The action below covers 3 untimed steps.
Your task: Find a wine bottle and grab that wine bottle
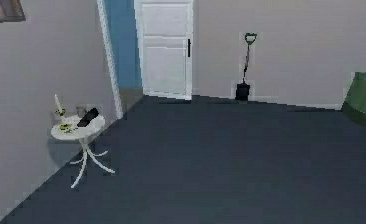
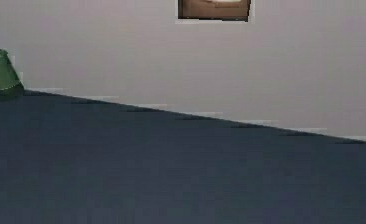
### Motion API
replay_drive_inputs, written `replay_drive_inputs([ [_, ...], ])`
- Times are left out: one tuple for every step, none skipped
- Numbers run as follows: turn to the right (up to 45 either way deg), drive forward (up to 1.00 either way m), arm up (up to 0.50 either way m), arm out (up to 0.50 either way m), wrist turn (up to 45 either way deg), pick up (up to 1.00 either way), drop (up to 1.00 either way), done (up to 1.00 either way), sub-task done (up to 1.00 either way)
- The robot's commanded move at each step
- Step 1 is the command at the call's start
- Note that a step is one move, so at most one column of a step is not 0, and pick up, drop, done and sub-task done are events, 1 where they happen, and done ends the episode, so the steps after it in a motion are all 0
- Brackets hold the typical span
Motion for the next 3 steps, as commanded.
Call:
replay_drive_inputs([
  [0.0, 1.00, 0.00, 0.00, 0.0, 0.00, 0.00, 0.00, 0.00],
  [-3.0, 0.00, 0.00, 0.00, 0.0, 0.00, 0.00, 0.00, 0.00],
  [0.0, 0.75, 0.00, 0.00, 0.0, 0.00, 0.00, 0.00, 0.00],
])
